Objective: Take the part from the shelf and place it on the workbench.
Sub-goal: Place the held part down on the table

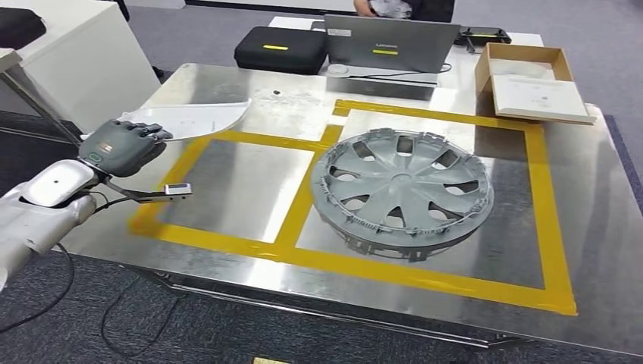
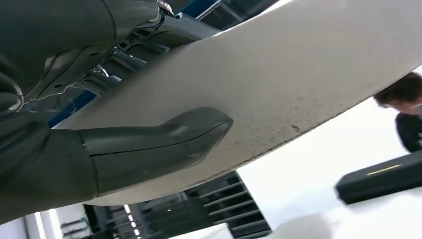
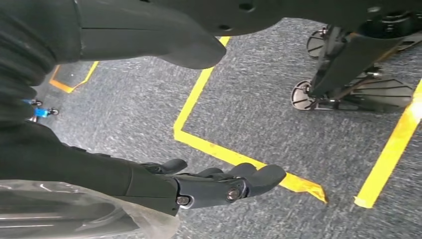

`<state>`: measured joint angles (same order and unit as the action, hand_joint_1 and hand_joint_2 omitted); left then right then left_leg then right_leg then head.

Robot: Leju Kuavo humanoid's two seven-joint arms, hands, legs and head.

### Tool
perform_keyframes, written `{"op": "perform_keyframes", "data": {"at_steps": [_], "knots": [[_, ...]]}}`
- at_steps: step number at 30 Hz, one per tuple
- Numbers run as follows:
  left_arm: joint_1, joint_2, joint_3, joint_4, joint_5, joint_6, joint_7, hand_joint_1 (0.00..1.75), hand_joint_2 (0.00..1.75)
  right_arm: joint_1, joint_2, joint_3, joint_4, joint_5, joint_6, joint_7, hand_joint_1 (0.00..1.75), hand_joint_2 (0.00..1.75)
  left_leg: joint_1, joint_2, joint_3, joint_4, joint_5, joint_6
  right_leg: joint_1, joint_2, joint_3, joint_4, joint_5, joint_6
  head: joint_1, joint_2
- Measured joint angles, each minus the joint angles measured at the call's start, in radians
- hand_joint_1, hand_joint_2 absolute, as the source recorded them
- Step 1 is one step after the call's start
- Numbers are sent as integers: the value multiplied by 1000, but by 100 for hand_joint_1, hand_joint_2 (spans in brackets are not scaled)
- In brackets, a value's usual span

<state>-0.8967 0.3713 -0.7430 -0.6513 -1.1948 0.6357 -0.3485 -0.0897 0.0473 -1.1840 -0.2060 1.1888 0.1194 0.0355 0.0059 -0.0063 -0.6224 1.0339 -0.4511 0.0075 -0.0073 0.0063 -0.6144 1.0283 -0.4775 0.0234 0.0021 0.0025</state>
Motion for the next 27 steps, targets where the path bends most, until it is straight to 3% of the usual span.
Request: {"op": "perform_keyframes", "data": {"at_steps": [2, 4, 7, 8, 9, 10, 13, 15, 18, 20, 22, 23, 24, 25, 27], "knots": [[9, -18, -7, -9, -10, 1, 7, 175, 175, 0, 0, 2, 0, 0, -1, 0, 0, 175, 1, 0, 0, -1, 0, -9, 0, 0, 5, -5, 3, -7, 0, 0], [14, -28, -12, -19, -12, 0, 9, 175, 175, -1, 0, 5, 0, 1, -1, 0, 0, 175, 3, 1, -11, 29, -24, -19, -3, 0, 8, -10, 8, -19, -2, 0], [16, -33, -16, -25, -21, 0, 4, 175, 175, 0, 0, 7, 0, 5, -3, 0, 0, 175, 5, 2, -85, 200, -108, -30, -5, 3, 10, -12, 8, -28, -5, 0], [18, -34, -20, -25, -24, 2, -1, 175, 175, 2, 0, 7, 0, 7, -4, 1, 0, 175, 5, 2, -109, 250, -123, -31, -5, 3, 11, -12, 8, -29, -5, 0], [21, -34, -25, -25, -26, 4, -8, 175, 175, 3, 0, 8, 0, 9, -4, 1, 0, 175, 5, 2, -119, 268, -120, -32, -4, 3, 11, -11, 7, -29, -5, 0], [23, -34, -28, -26, -25, 11, -15, 175, 175, 3, 0, 9, 0, 11, -4, 2, 0, 175, 5, 2, -112, 250, -99, -31, -4, 4, 12, -11, 6, -29, -5, 0], [24, -33, -33, -30, -21, 34, -33, 175, 175, 3, 0, 15, 0, 17, -1, 1, 0, 175, 3, 2, -25, 65, -11, -22, -3, 4, 16, -8, 1, -21, -5, 0], [26, -32, -39, -39, -20, 39, -42, 175, 175, 3, 0, 16, 0, 19, 0, 0, 0, 175, -1, 1, 3, 4, -1, -16, -1, 4, 14, -7, 0, -12, -5, 0], [35, -32, -50, -60, -25, 48, -52, 175, 175, 3, 0, 17, 0, 23, 1, -1, 0, 175, -1, 0, 5, -4, 0, -1, -2, 2, 10, -5, -5, 4, -4, 0], [37, -35, -58, -75, -34, 54, -52, 87, 175, 2, -1, 19, 0, 25, 1, -4, 0, 87, 3, 1, 7, -9, 3, 12, -3, 1, -16, 44, -39, 13, -1, 0], [42, -39, -65, -82, -38, 57, -44, 0, 175, 2, -1, 22, 0, 26, 0, -7, 0, 0, 2, 2, 6, -10, 3, 18, -4, 0, -73, 164, -98, 17, 2, 0], [46, -41, -68, -83, -39, 58, -38, 0, 175, 3, -1, 22, 0, 26, -1, -9, 0, 0, 2, 3, 6, -10, 3, 18, -4, 0, -102, 225, -119, 18, 2, 0], [52, -43, -71, -83, -40, 58, -33, 0, 131, 4, -1, 22, 0, 26, -2, -10, 0, 0, 1, 3, 6, -9, 3, 19, -4, 0, -121, 261, -125, 19, 2, 0], [56, -45, -73, -83, -41, 59, -29, 0, 87, 4, -1, 22, 0, 25, -4, -11, 0, 0, 1, 3, 6, -9, 3, 19, -4, 0, -124, 262, -112, 20, 2, 0], [62, -49, -73, -86, -45, 59, -24, 0, 0, 4, -1, 22, 0, 24, -5, -12, 0, 0, 1, 2, 7, -8, 2, 18, -4, -1, -77, 161, -46, 16, 2, 0]]}}
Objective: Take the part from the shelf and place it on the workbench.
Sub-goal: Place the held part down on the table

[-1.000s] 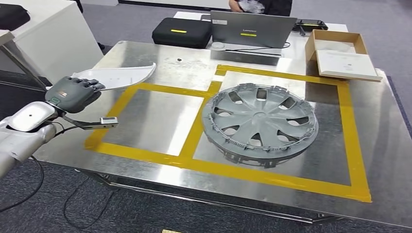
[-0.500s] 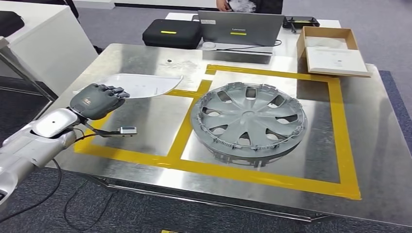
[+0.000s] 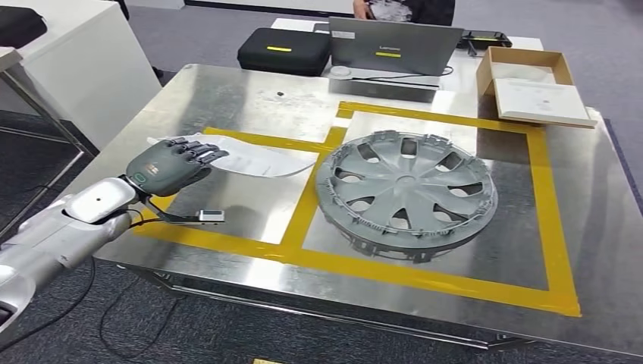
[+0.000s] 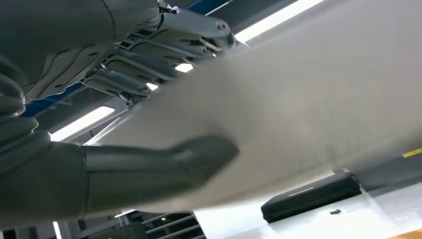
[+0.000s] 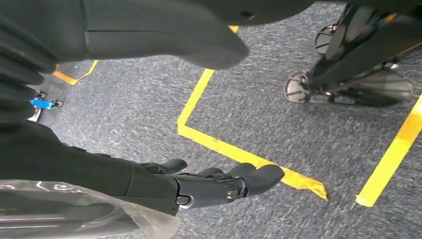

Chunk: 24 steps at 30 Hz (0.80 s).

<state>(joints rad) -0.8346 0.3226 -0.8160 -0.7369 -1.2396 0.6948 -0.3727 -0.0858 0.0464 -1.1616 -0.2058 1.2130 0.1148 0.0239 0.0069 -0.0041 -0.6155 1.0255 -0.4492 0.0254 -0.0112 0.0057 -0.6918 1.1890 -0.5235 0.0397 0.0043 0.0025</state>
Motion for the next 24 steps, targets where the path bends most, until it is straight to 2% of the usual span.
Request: {"op": "perform_keyframes", "data": {"at_steps": [2, 3, 6, 7, 9, 11, 12, 13, 14, 16, 18, 21, 22, 23, 24], "knots": [[2, -2, 5, -9, -12, 1, 4, 0, 0, -2, 0, 0, 0, 0, 0, 3, 0, 0, -4, -1, -2, 3, -1, -6, 1, 0, 63, -121, 43, -6, -1, 0], [3, -2, 11, -15, -16, 2, 3, 0, 0, -2, 0, 0, 0, 0, 0, 7, 0, 0, -5, -2, -4, 4, -1, -11, 2, 1, 80, -152, 47, -9, -2, 0], [14, -3, 28, -33, -12, 3, -16, 0, 0, 0, 0, 0, 0, 1, 1, 16, 0, 0, -5, -2, -6, 4, 0, -26, 3, 2, 88, -167, 46, -23, -2, 0], [20, -3, 33, -41, -10, 4, -23, 0, 0, 0, 0, 0, 0, 2, 1, 16, 0, 0, -4, -2, -9, 14, -9, -31, 1, 2, 90, -170, 48, -29, -3, 0], [29, -1, 44, -56, -10, 5, -30, 0, 0, 0, 0, 0, 0, 3, 2, 15, 0, 0, -1, -1, -40, 90, -55, -40, -1, 1, 93, -174, 51, -40, -6, 0], [39, 2, 50, -65, -10, 5, -31, 0, 0, 1, 0, 0, 0, 4, 2, 15, 0, 0, 0, -1, -98, 221, -111, -45, -1, 1, 94, -174, 50, -44, -7, 0], [47, 3, 51, -68, -10, 5, -32, 0, 0, 2, 0, 0, 0, 5, 2, 15, 0, 0, 0, -1, -120, 266, -123, -47, 0, 2, 95, -174, 50, -45, -7, 0], [53, 4, 52, -71, -10, 5, -33, 0, 0, 2, 0, 0, 0, 5, 2, 15, 0, 0, 0, -1, -125, 277, -116, -46, 0, 2, 96, -173, 50, -45, -7, 0], [57, 4, 54, -74, -10, 5, -33, 0, 0, 1, 0, 0, 0, 5, 2, 15, 0, 0, 0, -1, -113, 249, -92, -43, 1, 2, 96, -173, 50, -45, -7, 0], [58, 6, 59, -80, -10, 5, -33, 0, 0, 1, 0, 0, 0, 6, 2, 15, 0, 0, -2, -1, -52, 121, -27, -33, 3, 2, 98, -173, 49, -43, -7, 0], [57, 7, 66, -88, -12, 5, -34, 0, 0, 1, 0, 0, 0, 7, 4, 14, 0, 0, -7, -1, -5, 22, 3, -23, 5, 2, 97, -170, 50, -36, -6, 0], [63, 8, 77, -104, -20, 5, -44, 0, 0, 1, 0, 0, 0, 11, 7, 12, 0, 0, -9, 0, 3, -1, 8, -13, 4, 2, 92, -169, 52, -21, -6, 0], [65, 8, 81, -112, -22, 5, -48, 0, 0, 2, 0, 0, 0, 12, 8, 11, 0, 0, -7, 1, 3, -5, 12, -8, 4, 2, 88, -163, 43, -17, -6, 0], [67, 8, 85, -122, -24, 5, -50, 0, 0, 2, 0, 1, 0, 13, 8, 10, 0, 0, -4, 2, 2, -10, 17, -3, 4, 1, 78, -143, 21, -12, -4, 0], [69, 8, 90, -134, -26, 5, -51, 0, 0, 1, 0, 1, 0, 13, 9, 9, 0, 0, -1, 4, -1, -13, 21, 2, 3, 1, 62, -102, -12, -8, -4, 0]]}}
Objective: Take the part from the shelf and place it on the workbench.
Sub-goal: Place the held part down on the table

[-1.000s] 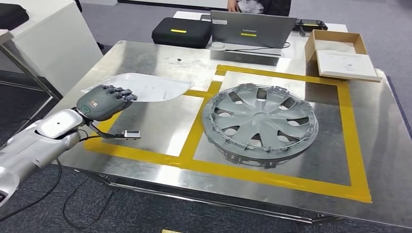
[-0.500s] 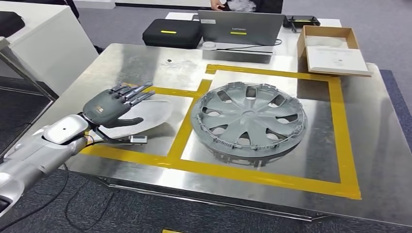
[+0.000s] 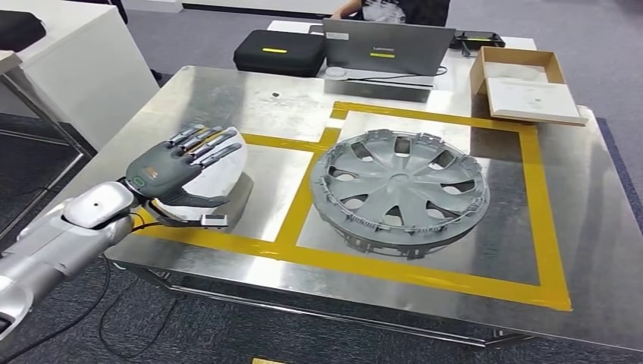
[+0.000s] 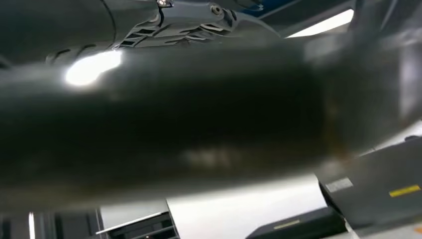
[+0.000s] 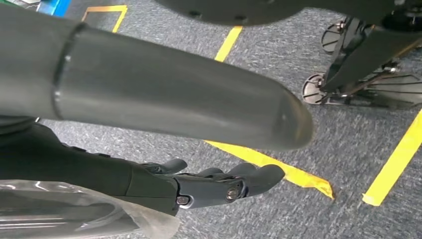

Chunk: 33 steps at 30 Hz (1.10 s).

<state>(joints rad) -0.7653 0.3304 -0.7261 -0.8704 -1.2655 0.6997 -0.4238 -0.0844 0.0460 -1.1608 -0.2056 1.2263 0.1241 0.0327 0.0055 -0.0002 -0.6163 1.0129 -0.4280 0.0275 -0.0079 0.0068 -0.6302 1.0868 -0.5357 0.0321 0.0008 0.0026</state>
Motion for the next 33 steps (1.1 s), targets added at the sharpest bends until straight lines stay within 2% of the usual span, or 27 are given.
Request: {"op": "perform_keyframes", "data": {"at_steps": [2, 3, 4, 5, 7, 8, 9, 11, 13, 14, 15, 17, 18, 19, 20, 21, 23, 24, 25, 26, 28, 29, 30, 32, 33], "knots": [[11, -2, 6, -27, -4, 0, 0, 0, 0, 0, 0, 0, 0, 1, 2, -2, 0, 0, 0, 2, -10, 0, 7, 4, -3, -1, -44, 124, -76, 8, 1, 0], [20, -2, 8, -42, -6, 0, 2, 0, 0, 1, 0, 0, 0, 1, 2, -3, 0, 0, 0, 3, -15, 0, 12, 5, -4, -1, -58, 175, -98, 11, 1, 0], [31, -4, 9, -60, -9, 0, 4, 0, 0, 1, 0, 0, 0, 1, 2, -3, 0, 0, 0, 4, -22, 0, 17, 4, -4, -1, -58, 195, -102, 14, 1, 0], [44, -7, 12, -81, -18, 0, 9, 0, 0, 2, 0, 0, 0, 2, 2, -3, 0, 0, 1, 4, -28, 1, 22, 3, -5, -1, -38, 177, -88, 16, 1, 0], [75, -18, 21, -140, -45, 0, 21, 0, 0, 0, 0, 0, 0, 1, 1, -2, 0, 0, 3, 3, -40, 2, 33, -4, -7, -2, 48, 50, -42, 17, 1, 0], [95, -25, 30, -180, -62, 0, 26, 0, 0, -3, 0, 0, 0, 1, 1, -2, 0, 0, 2, 2, -45, 3, 38, -9, -6, -1, 91, -16, -25, 15, 1, 0], [119, -37, 41, -225, -77, 1, 29, 0, 0, -4, 1, 1, 0, 1, 0, -2, 0, 0, 1, 1, -48, 5, 43, -15, -6, 1, 121, -63, -16, 12, 0, 0], [185, -76, 69, -326, -99, 1, 27, 0, 0, -4, 2, 1, 0, 0, -3, -1, 0, 0, -2, 0, -51, 5, 54, -25, -4, 5, 132, -86, -11, 4, -2, 0], [268, -129, 98, -426, -108, 1, 5, 0, 0, 0, 6, 1, 1, 0, -6, -1, 0, 0, -1, 0, -55, 10, 52, -34, -6, 4, 121, -87, -2, -10, -2, 0], [311, -156, 113, -471, -105, 1, -14, 0, 0, 0, 8, 1, 1, 1, -7, -1, 0, 0, 0, -1, -61, 28, 28, -39, -7, 2, 117, -88, 6, -19, -3, 0], [350, -182, 127, -512, -100, 1, -32, 0, 0, 1, 9, 1, 1, 2, -8, -2, 0, 0, 1, -1, -72, 65, -12, -42, -9, 1, 109, -89, 15, -26, -5, 0], [411, -228, 151, -573, -89, 1, -60, 0, 0, 2, 11, 1, 1, 2, -10, -2, 0, 0, 2, -2, -99, 188, -113, -47, -6, -1, 92, -88, 30, -35, -7, 0], [434, -249, 162, -595, -78, 1, -77, 0, 0, 2, 11, 1, 1, 2, -10, -2, 0, 0, 2, -2, -107, 246, -145, -48, -4, -2, 82, -87, 39, -35, -7, 0], [455, -267, 173, -613, -61, 1, -102, 0, 0, 3, 12, 1, 1, 2, -10, -2, 0, 0, 2, -2, -103, 282, -159, -46, -2, -3, 70, -86, 47, -36, -7, 0], [475, -288, 187, -630, -36, 1, -137, 0, 0, 3, 12, 1, 1, 3, -10, -3, 0, 0, 1, -2, -84, 284, -153, -43, 1, -4, 58, -85, 55, -36, -7, 0], [495, -311, 203, -645, -7, 1, -175, 0, 0, 3, 13, 1, 1, 5, -10, -4, 0, 0, -1, -2, -50, 249, -133, -36, 4, -4, 47, -84, 62, -36, -7, 0], [533, -361, 235, -674, 37, 1, -235, 0, 0, 4, 22, 2, 2, 18, -9, -9, 0, 0, -8, -1, 50, 115, -101, -17, 10, -5, 31, -82, 76, -33, -7, 0], [551, -386, 248, -689, 47, 1, -252, 0, 0, 5, 36, 3, 2, 28, -14, -13, 0, 0, -11, -1, 92, 52, -99, -10, 12, -6, 25, -81, 82, -29, -7, 0], [568, -408, 257, -702, 49, 1, -260, 0, 0, 6, 56, 6, 2, 38, -26, -15, 0, 0, -14, -1, 118, 9, -101, -5, 13, -7, 21, -81, 89, -25, -6, 0], [585, -427, 266, -714, 45, 1, -264, 0, 0, 7, 85, 9, 2, 50, -47, -15, 0, 0, -16, -1, 127, -13, -104, -2, 14, -8, 18, -82, 96, -20, -6, 0], [617, -454, 284, -732, 41, 1, -267, 0, 0, 7, 143, 18, 3, 73, -99, -5, 0, 0, -14, 1, 121, -24, -91, 2, 13, -8, 14, -82, 104, -9, -6, 0], [631, -465, 291, -741, 42, 1, -267, 0, 0, 7, 168, 24, 5, 84, -116, 1, 0, 0, -12, 3, 115, -29, -80, 8, 11, -8, 6, -73, 89, -3, -6, 0], [646, -475, 298, -748, 46, 1, -267, 0, 0, 7, 187, 30, 8, 91, -125, 4, 0, 0, -10, 4, 107, -35, -68, 13, 10, -7, -6, -47, 56, 2, -5, 0], [677, -491, 303, -755, 59, 1, -268, 0, 0, 4, 206, 38, 12, 96, -125, 6, 0, 0, -9, 6, 82, -37, -45, 20, 6, -6, -40, 58, -43, 11, -2, 0], [696, -497, 304, -756, 66, 1, -269, 0, 0, 3, 209, 41, 12, 95, -122, 8, 0, 0, -9, 7, 68, -37, -35, 21, 4, -6, -53, 120, -80, 16, -2, 0]]}}
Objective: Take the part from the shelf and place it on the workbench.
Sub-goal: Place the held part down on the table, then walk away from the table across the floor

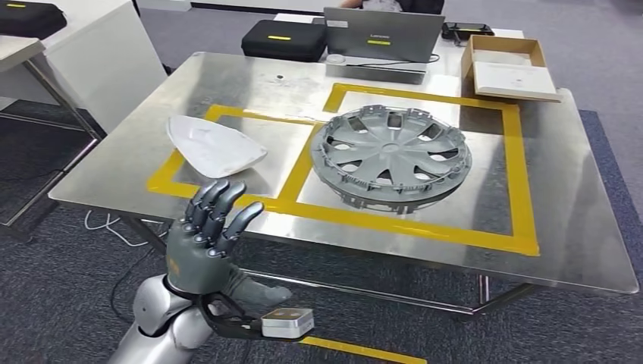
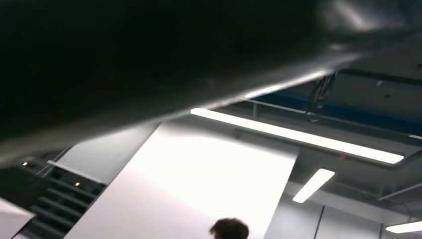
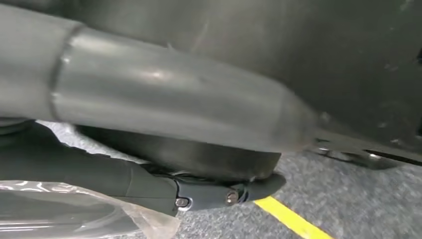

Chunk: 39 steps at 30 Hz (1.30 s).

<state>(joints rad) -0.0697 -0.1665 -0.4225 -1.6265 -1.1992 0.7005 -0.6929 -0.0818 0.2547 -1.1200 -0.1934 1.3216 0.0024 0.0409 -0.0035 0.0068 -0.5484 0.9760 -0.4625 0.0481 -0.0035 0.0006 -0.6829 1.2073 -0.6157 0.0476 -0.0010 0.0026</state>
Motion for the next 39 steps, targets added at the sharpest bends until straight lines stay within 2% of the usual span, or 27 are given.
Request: {"op": "perform_keyframes", "data": {"at_steps": [1, 2, 3, 5, 6, 7, 8, 9, 11, 13, 15, 16, 17, 18, 20, 22, 23, 25, 26, 27, 30, 31, 32, 33, 35, 37, 39], "knots": [[19, -5, 0, 0, 11, 0, 0, 0, 0, 0, 0, 1, 0, -1, 5, 4, 0, 0, 0, 1, -16, 1, 11, -2, -1, 0, -3, 46, -12, 4, 0, 0], [35, -9, 0, 1, 24, 0, 0, 0, 0, 0, 0, 1, 0, -2, 8, 7, 0, 0, 2, 2, -32, 2, 23, -4, -3, 0, 6, 67, 0, 8, 0, 0], [48, -12, 0, 1, 40, 0, 0, 0, 0, 0, 0, 1, 0, -3, 10, 11, 0, 0, 4, 3, -49, 5, 34, -9, -6, -1, 32, 55, 27, 12, 0, 0], [64, -17, 0, 2, 68, 0, 0, 0, 0, -2, 4, 2, 0, -3, 12, 15, 0, 0, 7, 2, -78, 15, 51, -20, -14, -1, 130, -57, 70, 20, 1, 0], [69, -19, 0, 3, 78, 0, 0, 0, 0, -3, 6, 2, 0, -3, 12, 16, 0, 0, 6, 1, -89, 22, 58, -26, -17, 1, 188, -132, 67, 20, 1, 0], [71, -20, 0, 3, 85, 0, 0, 0, 0, -4, 9, 2, 1, -4, 12, 16, 0, 0, 5, 1, -97, 30, 65, -32, -19, 2, 227, -191, 54, 17, 2, 0], [74, -21, 1, 3, 89, 0, 0, 0, 0, -4, 11, 2, 1, -4, 11, 16, 0, 0, 3, 1, -103, 35, 73, -37, -19, 4, 248, -227, 41, 10, 3, 0], [75, -21, 1, 4, 93, 0, 0, 0, 0, -3, 11, 2, 1, -5, 11, 16, 0, 0, 3, 1, -107, 37, 81, -43, -17, 6, 250, -242, 36, 0, 2, 0], [81, -20, 2, 6, 101, 0, -1, 0, 0, -1, 13, 2, 2, -5, 10, 15, 0, 0, 8, 1, -113, 46, 71, -54, -16, 1, 233, -239, 47, -21, 3, 0], [88, -19, 4, 10, 116, 0, -1, 0, 0, 0, 13, 2, 2, -6, 9, 14, 0, 0, 12, -1, -129, 111, -11, -63, -16, -5, 215, -238, 66, -39, 1, 0], [97, -19, 9, 19, 137, 0, -1, 0, 0, -1, 13, 2, 2, -7, 9, 12, 0, 0, 12, -2, -148, 235, -110, -67, -12, -8, 195, -237, 86, -47, -1, 0], [103, -19, 13, 26, 146, 0, -1, 0, 0, -1, 13, 2, 2, -8, 10, 11, 0, 0, 12, -2, -151, 289, -131, -68, -10, -9, 183, -236, 97, -48, -2, 0], [109, -19, 19, 33, 153, 0, -1, 0, 0, -1, 13, 2, 2, -9, 10, 11, 0, 0, 12, -2, -142, 318, -129, -66, -7, -10, 171, -233, 107, -49, -2, 0], [116, -20, 25, 40, 163, 0, -1, 0, 0, -1, 14, 2, 2, -11, 9, 12, 0, 0, 11, -2, -119, 312, -108, -62, -5, -10, 157, -229, 117, -49, -2, 0], [130, -22, 38, 53, 181, 0, -1, 0, 0, -1, 15, 1, 2, -16, 8, 13, 0, 0, 8, -4, -33, 205, -62, -48, -1, -9, 130, -221, 133, -48, -2, 0], [141, -24, 51, 64, 192, 0, -1, 0, 0, -1, 18, 1, 3, -19, 7, 15, 0, 0, 4, -5, 48, 74, -56, -35, 3, -9, 112, -214, 146, -42, -1, 0], [144, -25, 56, 68, 195, 0, -2, 0, 0, -1, 19, 1, 3, -20, 7, 15, 0, 0, 1, -6, 66, 39, -61, -30, 3, -9, 106, -212, 153, -37, -1, 0], [150, -27, 64, 81, 209, 0, -2, 0, 0, -1, 20, 1, 3, -22, 6, 15, 0, 0, -1, -5, 65, 15, -60, -25, 1, -11, 94, -211, 166, -24, -1, 0], [152, -28, 69, 94, 222, -1, -2, 0, 0, -1, 21, 1, 3, -25, 6, 15, 0, 0, 0, -3, 60, 9, -52, -21, 0, -11, 88, -206, 159, -18, -1, 0], [156, -29, 74, 112, 237, -1, -1, 0, 0, -1, 21, 1, 3, -28, 5, 15, 0, 0, 2, 0, 52, 4, -43, -15, 0, -9, 77, -189, 136, -13, 1, 0], [173, -26, 92, 181, 295, -1, 11, 0, 0, 0, 21, 0, 3, -39, -3, 13, 0, 0, 1, 4, 13, 1, -10, -3, -1, -5, 29, -40, 0, -5, 8, 0], [178, -22, 97, 215, 336, -1, 19, 0, 0, 0, 21, 0, 3, -44, -9, 12, 0, 0, -1, 5, -2, 2, 2, -2, -1, -5, 20, 16, -24, -4, 8, 0], [184, -17, 103, 255, 389, -1, 25, 0, 0, 0, 21, -1, 3, -49, -15, 12, 0, 0, -2, 6, -19, 3, 14, -2, -1, -5, 22, 49, -22, -4, 8, 0], [191, -10, 111, 298, 439, -1, 25, 0, 0, 0, 21, -2, 3, -53, -20, 12, 0, 0, -3, 7, -36, 5, 25, -4, -1, -5, 39, 54, 2, -5, 8, 0], [206, 2, 127, 370, 498, -1, 12, 0, 0, 0, 21, -4, 3, -57, -25, 12, 0, 0, -4, 8, -70, 13, 47, -10, -1, -5, 122, -33, 61, -7, 8, 0], [213, 6, 138, 412, 508, 0, 2, 0, 0, -2, 21, -4, 3, -59, -27, 12, 0, 0, -6, 7, -96, 25, 65, -18, -1, -4, 228, -180, 59, -12, 8, 0], [212, 7, 144, 441, 508, 0, 1, 0, 0, -3, 22, -5, 3, -59, -27, 11, 0, 0, -7, 7, -106, 29, 85, -27, 2, -2, 269, -256, 37, -22, 9, 0]]}}
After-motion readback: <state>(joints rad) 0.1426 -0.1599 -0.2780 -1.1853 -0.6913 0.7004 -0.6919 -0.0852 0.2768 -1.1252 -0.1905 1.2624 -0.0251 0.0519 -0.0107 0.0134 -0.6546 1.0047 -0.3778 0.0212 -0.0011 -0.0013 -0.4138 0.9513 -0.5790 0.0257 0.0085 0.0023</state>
